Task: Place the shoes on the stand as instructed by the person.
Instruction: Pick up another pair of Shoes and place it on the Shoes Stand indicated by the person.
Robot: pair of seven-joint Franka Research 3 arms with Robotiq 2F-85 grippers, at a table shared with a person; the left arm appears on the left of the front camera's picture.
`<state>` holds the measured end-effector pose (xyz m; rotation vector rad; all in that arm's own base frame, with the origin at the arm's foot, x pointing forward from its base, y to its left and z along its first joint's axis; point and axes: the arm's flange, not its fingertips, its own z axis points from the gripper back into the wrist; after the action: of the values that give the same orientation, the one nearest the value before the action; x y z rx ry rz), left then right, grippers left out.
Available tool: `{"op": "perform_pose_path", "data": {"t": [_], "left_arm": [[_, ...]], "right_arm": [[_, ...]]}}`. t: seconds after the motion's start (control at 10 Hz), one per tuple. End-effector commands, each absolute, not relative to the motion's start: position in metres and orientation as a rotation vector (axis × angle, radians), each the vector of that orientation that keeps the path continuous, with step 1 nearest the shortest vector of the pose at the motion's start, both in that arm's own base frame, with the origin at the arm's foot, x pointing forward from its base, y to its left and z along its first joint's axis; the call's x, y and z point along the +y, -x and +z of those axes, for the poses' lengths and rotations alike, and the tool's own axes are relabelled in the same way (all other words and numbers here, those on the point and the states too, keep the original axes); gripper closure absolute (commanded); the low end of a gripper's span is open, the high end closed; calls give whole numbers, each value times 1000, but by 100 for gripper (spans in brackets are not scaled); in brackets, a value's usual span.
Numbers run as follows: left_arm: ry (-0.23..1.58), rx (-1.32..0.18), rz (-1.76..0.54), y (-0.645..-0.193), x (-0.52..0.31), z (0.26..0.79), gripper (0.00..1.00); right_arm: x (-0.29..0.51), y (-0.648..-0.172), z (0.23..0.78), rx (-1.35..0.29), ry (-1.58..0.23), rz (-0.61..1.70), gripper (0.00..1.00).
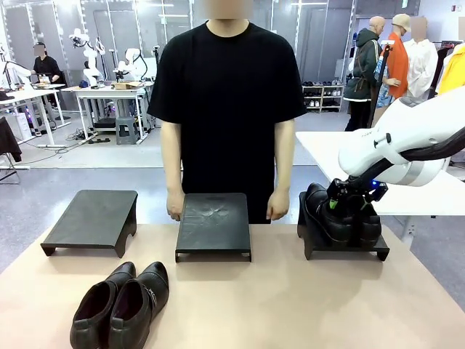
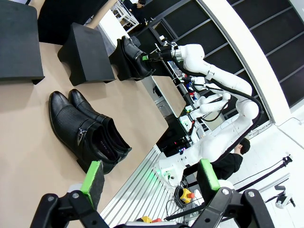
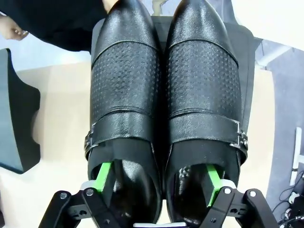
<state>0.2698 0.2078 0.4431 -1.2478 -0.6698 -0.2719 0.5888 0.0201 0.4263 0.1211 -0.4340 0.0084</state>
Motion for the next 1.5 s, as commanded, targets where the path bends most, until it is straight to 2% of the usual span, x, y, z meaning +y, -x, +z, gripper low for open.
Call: {"op": "perform_pose_path", "data": {"t": [0.0, 0.4, 0.6, 0.7, 0.8, 0.9, 1.1, 1.4], "left_arm": [[1254, -679, -297, -269, 209, 442, 0], [1254, -679, -297, -269, 209, 442, 0], [1254, -679, -297, -269, 209, 442, 0], [1254, -679, -297, -269, 209, 442, 0], [1254, -679, -297, -269, 209, 442, 0], [1254, -679, -297, -269, 209, 442, 0], [1254, -679, -297, -269, 209, 442, 0], [1254, -679, -297, -269, 209, 442, 0]], "right_arm": [[1, -541, 452, -423, -222, 43, 11], [-62, -437, 477, -355, -557, 113, 11], [-112, -387, 469, -304, -821, 191, 11], [-141, -362, 448, -260, -934, 175, 11], [-160, -348, 435, -282, -992, 187, 11], [-187, -316, 408, -356, -1108, 181, 11], [-215, -272, 355, -427, -1221, 75, 11], [-219, -265, 323, -459, -1295, 43, 11]]}}
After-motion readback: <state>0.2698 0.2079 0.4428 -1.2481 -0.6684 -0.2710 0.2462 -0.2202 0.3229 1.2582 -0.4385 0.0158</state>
